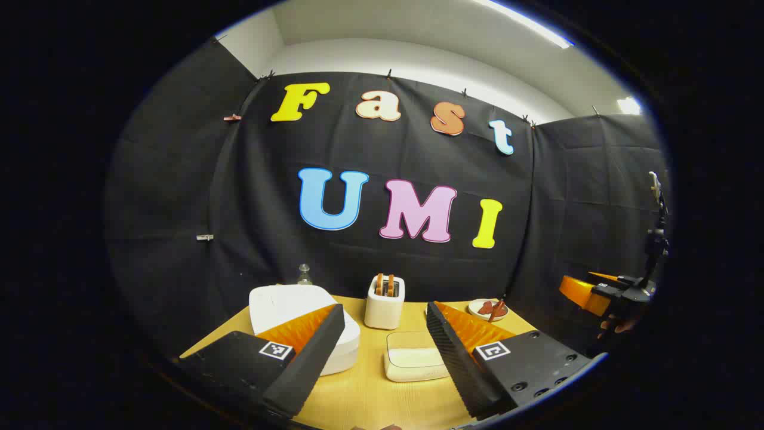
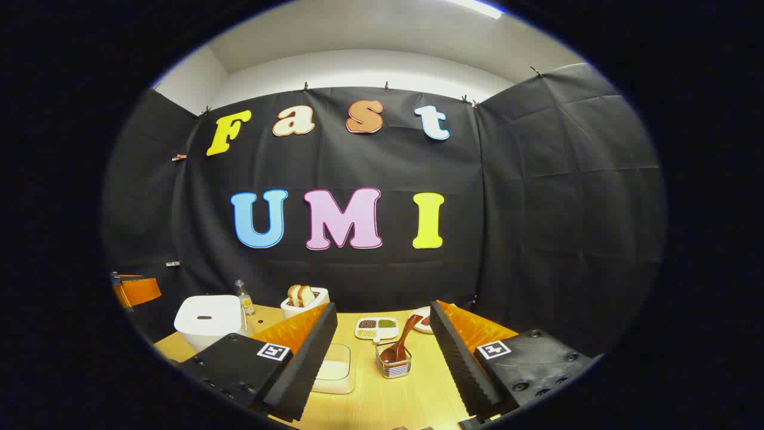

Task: Close the left gripper, press the button to open the rice cooker; take a wooden spoon from the chopstick holder with the right hand, scoop a spoonful of rice and pour it into the rice cooker, then put the wooden spoon back into the chopstick holder.

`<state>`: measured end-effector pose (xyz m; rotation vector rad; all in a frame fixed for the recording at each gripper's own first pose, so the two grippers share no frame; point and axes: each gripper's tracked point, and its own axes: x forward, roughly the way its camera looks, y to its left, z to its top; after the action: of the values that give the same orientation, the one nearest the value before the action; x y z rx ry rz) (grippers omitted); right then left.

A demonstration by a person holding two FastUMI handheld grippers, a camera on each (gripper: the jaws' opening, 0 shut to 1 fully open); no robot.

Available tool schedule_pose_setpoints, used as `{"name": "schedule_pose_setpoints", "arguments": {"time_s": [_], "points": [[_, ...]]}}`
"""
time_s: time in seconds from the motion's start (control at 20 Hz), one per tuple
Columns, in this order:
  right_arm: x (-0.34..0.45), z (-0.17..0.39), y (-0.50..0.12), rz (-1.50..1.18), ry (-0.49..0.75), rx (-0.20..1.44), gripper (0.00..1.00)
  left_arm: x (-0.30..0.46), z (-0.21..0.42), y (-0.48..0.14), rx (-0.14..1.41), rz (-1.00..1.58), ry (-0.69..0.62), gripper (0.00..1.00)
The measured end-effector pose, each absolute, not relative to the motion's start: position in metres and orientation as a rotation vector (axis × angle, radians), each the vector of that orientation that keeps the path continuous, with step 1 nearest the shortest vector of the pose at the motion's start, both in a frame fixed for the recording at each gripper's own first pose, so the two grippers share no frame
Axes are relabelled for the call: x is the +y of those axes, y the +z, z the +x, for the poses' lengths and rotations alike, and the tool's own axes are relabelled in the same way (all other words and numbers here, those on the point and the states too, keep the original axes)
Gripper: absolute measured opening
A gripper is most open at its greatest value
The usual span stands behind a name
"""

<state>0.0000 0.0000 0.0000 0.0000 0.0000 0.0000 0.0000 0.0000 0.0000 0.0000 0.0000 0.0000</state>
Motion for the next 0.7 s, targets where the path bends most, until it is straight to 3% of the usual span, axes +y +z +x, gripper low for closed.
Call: {"name": "schedule_pose_setpoints", "arguments": {"time_s": [0.7], "points": [[-0.011,-0.013,-0.002,0.009,-0.062,0.007,0.98,0.021,0.01,-0.009,0.027,-0.011,-0.032,0.95]]}}
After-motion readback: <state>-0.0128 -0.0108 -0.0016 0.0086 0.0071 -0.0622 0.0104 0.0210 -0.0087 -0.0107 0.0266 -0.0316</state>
